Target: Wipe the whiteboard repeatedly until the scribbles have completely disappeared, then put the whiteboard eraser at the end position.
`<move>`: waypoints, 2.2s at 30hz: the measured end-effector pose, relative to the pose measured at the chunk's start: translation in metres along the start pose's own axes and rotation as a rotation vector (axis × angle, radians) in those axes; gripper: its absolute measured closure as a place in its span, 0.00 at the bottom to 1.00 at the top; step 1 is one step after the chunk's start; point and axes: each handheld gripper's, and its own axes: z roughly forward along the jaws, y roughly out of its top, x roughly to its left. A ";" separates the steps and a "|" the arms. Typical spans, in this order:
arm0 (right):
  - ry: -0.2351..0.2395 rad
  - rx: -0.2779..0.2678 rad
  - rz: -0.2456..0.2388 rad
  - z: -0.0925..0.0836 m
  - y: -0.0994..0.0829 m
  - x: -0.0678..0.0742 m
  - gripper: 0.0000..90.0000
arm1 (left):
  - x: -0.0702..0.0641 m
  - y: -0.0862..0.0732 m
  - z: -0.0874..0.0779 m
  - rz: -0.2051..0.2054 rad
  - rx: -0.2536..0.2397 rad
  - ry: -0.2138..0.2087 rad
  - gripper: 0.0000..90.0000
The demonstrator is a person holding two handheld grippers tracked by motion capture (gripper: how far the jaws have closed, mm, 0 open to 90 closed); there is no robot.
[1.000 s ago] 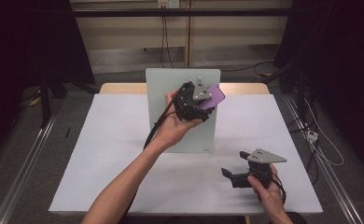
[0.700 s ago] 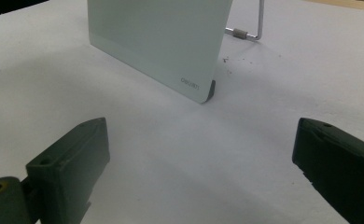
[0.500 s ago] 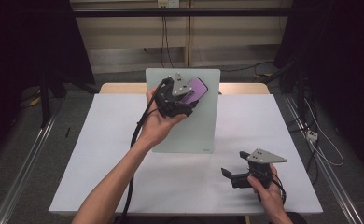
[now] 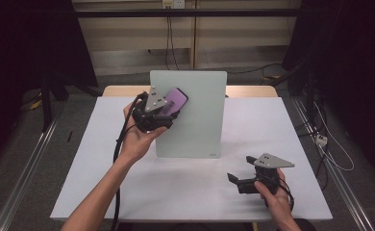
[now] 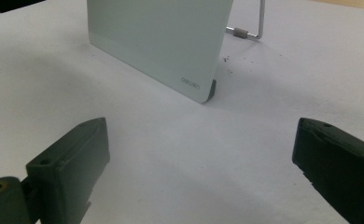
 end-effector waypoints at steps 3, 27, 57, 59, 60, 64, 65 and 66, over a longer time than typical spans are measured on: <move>-0.001 -0.001 0.003 0.000 0.000 0.000 0.04 | 0.013 -0.004 -0.009 -0.064 -0.021 0.007 0.46; -0.003 0.003 0.020 0.003 0.001 -0.001 0.04 | 0.029 -0.029 -0.038 -0.112 -0.062 -0.093 0.46; -0.003 0.002 0.013 0.004 0.002 -0.002 0.04 | 0.020 -0.027 -0.046 -0.068 0.039 -0.240 0.45; -0.005 0.003 0.015 0.004 0.002 -0.002 0.04 | 0.020 -0.027 -0.046 -0.060 0.055 -0.247 0.45; -0.004 0.003 0.016 0.004 0.002 -0.002 0.04 | 0.019 -0.028 -0.046 -0.068 0.055 -0.248 0.45; -0.001 0.000 0.019 0.003 0.001 -0.002 0.04 | 0.018 -0.028 -0.046 -0.058 0.075 -0.266 0.45; -0.001 0.000 0.020 0.003 0.002 -0.002 0.04 | 0.017 -0.028 -0.046 -0.058 0.079 -0.269 0.45; -0.002 0.000 0.020 0.004 0.002 -0.002 0.04 | 0.017 -0.028 -0.047 -0.057 0.085 -0.272 0.45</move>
